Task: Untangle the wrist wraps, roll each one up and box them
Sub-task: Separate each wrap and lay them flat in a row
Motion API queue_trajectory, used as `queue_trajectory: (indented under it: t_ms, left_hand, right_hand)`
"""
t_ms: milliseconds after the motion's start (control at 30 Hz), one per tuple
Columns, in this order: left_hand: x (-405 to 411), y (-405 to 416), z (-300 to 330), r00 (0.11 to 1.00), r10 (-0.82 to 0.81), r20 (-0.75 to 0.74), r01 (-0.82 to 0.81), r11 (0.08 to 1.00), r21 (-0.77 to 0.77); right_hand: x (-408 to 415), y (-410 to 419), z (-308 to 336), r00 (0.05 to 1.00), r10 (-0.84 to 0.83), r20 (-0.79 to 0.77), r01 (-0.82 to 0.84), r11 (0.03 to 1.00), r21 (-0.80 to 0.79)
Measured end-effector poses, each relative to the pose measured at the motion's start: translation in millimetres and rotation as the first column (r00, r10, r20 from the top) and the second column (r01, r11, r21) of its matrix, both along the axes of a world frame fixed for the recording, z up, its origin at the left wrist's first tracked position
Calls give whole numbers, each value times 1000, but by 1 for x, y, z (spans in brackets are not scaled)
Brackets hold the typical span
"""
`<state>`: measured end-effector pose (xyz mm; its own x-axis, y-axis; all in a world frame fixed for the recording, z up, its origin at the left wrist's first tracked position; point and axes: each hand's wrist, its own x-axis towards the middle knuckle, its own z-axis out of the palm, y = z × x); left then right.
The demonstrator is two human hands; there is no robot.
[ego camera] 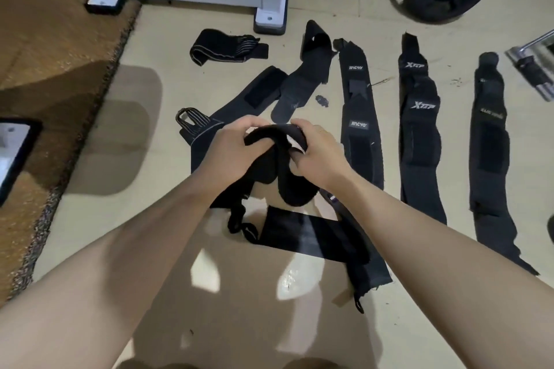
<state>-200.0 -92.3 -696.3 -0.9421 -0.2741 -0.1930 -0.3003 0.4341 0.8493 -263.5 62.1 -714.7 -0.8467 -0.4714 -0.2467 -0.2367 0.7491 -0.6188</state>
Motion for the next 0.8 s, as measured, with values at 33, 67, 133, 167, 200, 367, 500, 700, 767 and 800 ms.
queue_trajectory:
  t_ms: [33,67,133,167,200,367,500,700,767,800]
  left_hand:
    - [1,-2,12,1000,-16,-7,17,996,84]
    - [2,-4,25,998,-63,17,60,987,152]
    - [3,-10,49,980,-187,62,174,970,170]
    - [1,-13,60,972,-219,83,210,972,102]
    - [-1,-15,70,966,-235,105,237,971,-12]
    - [-22,-23,120,999,-43,31,53,889,-455]
    - [-24,-18,153,983,39,-178,-72,981,-182]
    - [-17,26,192,893,-341,-294,325,940,-105]
    - [-12,28,200,830,-475,-291,437,879,-190]
    - [-10,27,202,800,-529,-282,484,848,-218]
  right_hand:
    - [-3,1,16,999,-48,0,48,996,-82]
    - [-7,4,35,995,-98,33,103,977,-186]
    - [-13,11,75,975,-138,174,194,909,-368]
    - [-14,16,94,957,-126,262,229,883,-411]
    - [-15,21,108,929,-106,354,261,866,-426]
    - [-18,38,168,777,96,622,319,792,-521]
    - [-14,47,197,694,147,705,247,871,-425]
    - [-2,30,196,587,-12,810,646,609,-460]
    - [-3,32,204,519,66,852,742,459,-488]
    - [-4,35,208,521,87,849,749,430,-504]
